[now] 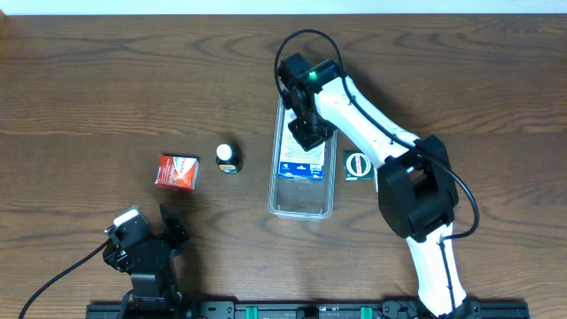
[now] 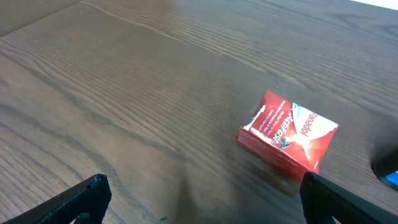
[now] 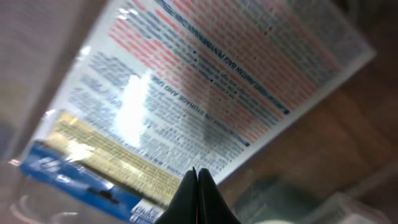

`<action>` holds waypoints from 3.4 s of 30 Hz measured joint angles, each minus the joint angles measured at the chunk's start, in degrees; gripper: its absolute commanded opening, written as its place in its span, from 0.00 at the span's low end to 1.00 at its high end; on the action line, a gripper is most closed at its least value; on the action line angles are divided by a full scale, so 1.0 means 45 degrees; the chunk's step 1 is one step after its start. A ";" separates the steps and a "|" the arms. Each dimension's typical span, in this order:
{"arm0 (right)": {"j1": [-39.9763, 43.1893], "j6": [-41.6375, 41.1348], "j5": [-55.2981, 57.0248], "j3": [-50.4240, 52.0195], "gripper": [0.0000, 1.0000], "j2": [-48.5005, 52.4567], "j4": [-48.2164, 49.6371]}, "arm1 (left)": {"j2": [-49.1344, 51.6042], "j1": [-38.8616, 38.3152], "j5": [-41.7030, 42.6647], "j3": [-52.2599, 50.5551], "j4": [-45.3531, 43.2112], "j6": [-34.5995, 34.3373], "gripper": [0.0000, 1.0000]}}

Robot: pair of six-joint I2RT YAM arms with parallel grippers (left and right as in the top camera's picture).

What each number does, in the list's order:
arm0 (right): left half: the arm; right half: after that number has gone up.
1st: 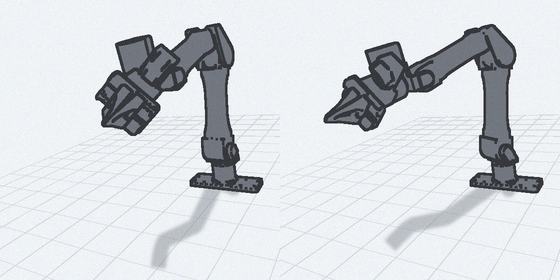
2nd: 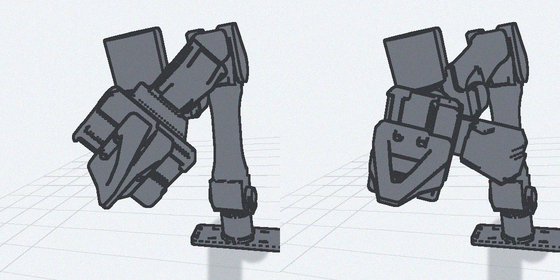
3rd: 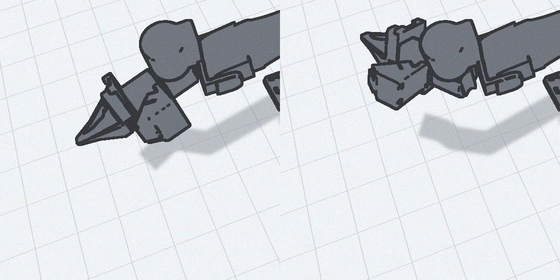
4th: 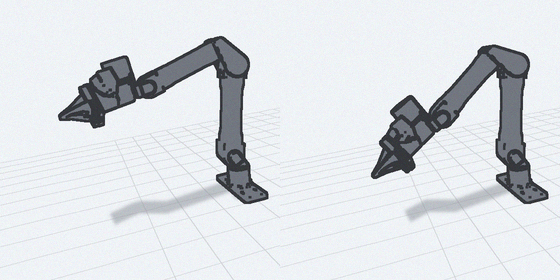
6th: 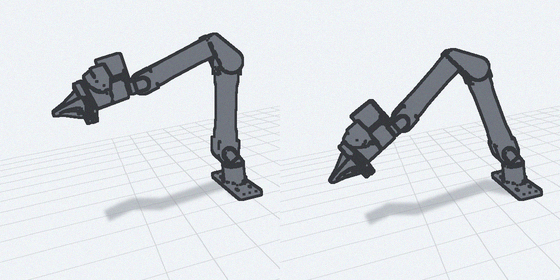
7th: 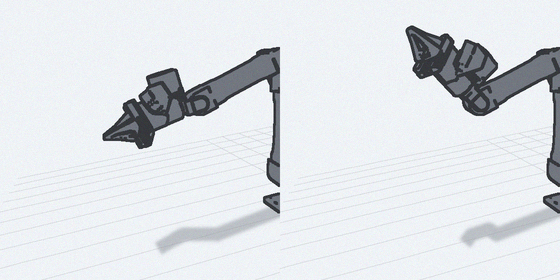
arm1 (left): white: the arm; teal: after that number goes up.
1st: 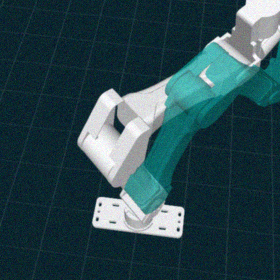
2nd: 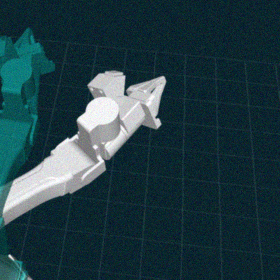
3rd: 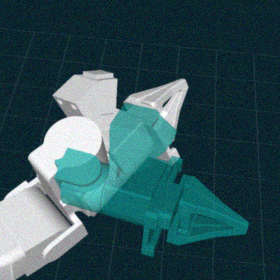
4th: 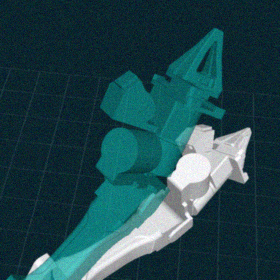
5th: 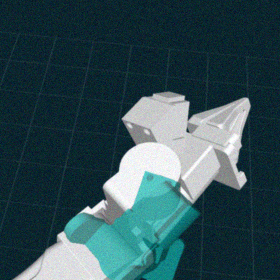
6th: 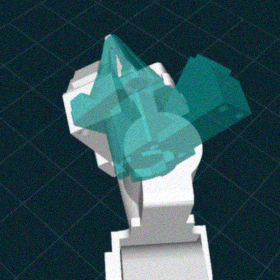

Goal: Pack container

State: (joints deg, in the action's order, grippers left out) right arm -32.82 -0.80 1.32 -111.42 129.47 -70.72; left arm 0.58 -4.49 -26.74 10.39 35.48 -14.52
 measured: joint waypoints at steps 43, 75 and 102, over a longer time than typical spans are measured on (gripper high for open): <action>-0.1734 0.1666 -0.1073 0.3424 0.02 -0.0957 0.3546 | 0.0000 0.0000 0.0000 0.0000 -0.0005 0.0000 0.98; 0.0165 -0.2696 0.1379 0.3774 0.62 -0.5085 0.1447 | 0.0000 0.0000 0.0000 0.0000 0.0000 0.0000 0.98; 0.1642 -0.7266 -0.0185 0.6868 0.21 -0.5081 0.5110 | 0.0000 0.0000 0.0000 0.0000 0.0000 0.0000 0.98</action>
State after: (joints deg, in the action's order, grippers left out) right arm -25.43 -33.50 0.49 -80.51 106.61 -47.72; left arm 0.58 -4.49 -26.74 10.39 35.48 -14.52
